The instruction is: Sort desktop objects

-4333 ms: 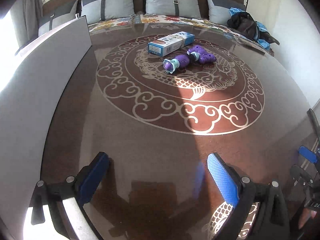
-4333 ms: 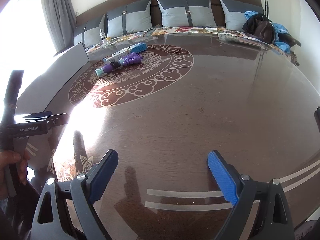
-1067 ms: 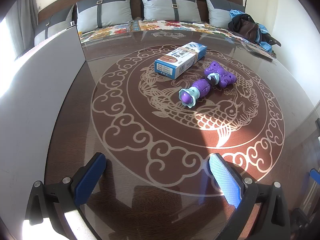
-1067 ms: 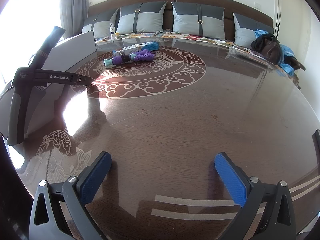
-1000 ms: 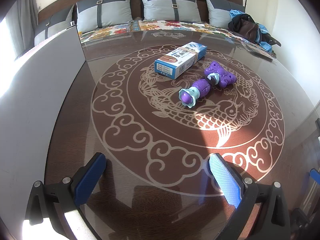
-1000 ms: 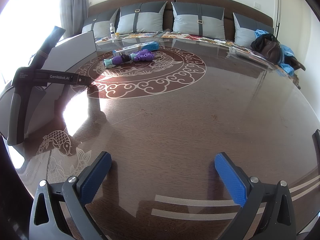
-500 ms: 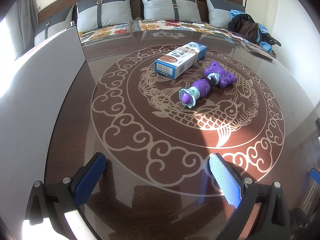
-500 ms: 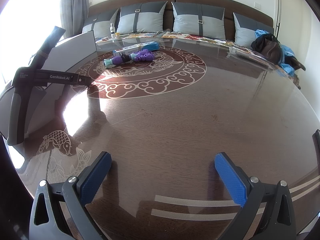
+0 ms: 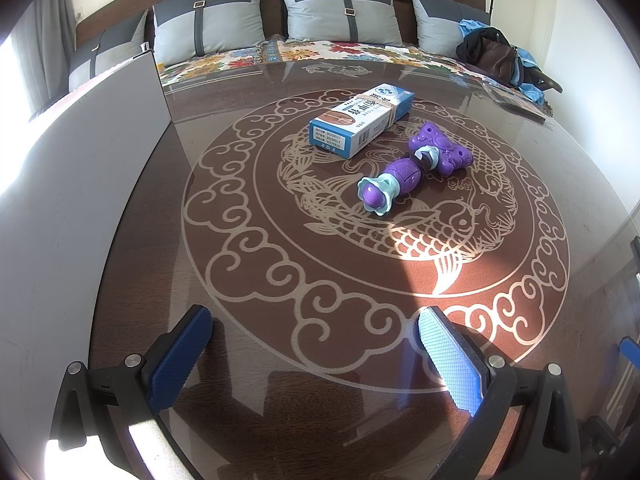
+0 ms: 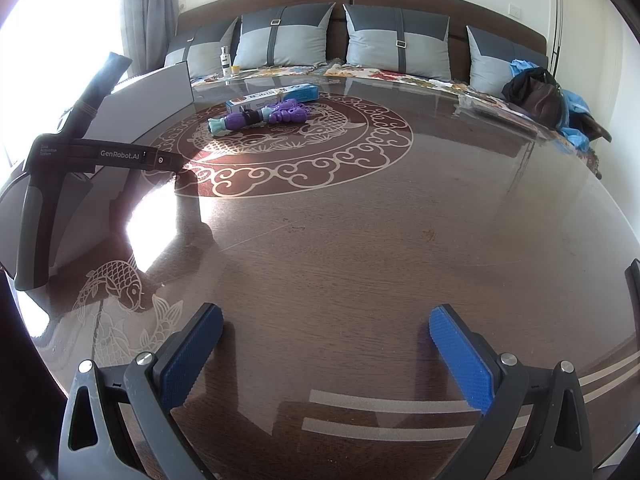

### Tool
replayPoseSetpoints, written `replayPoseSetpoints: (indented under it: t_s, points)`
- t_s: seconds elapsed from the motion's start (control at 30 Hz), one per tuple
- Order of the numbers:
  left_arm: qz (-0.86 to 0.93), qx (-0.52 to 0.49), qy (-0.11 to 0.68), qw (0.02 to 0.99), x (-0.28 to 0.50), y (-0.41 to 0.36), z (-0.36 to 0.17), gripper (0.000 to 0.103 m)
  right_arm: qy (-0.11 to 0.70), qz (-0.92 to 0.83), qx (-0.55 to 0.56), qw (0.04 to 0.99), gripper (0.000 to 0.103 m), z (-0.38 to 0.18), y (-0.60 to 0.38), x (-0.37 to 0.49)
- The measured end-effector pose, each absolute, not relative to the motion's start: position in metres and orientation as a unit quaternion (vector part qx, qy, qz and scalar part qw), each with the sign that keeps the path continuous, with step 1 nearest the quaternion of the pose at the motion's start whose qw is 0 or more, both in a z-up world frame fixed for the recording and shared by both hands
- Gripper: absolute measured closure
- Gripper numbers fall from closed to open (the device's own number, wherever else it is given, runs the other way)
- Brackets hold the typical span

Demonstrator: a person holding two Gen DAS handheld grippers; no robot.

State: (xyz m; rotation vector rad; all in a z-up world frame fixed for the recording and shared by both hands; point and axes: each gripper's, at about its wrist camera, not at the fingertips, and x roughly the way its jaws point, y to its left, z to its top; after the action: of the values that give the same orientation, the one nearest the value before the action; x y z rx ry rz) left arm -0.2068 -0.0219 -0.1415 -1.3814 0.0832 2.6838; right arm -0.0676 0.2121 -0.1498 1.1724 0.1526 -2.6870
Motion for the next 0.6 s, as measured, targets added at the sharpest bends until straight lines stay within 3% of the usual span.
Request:
replayPoseSetpoints:
  t_s: [0.6]
  points:
    - [0.887, -0.457, 0.027, 0.061, -0.2067, -0.0218, -0.1415, 0.0, 0.051, -0.91, 0.397, 0.102, 0.0, -0.1503, 0.2113, -0.0681]
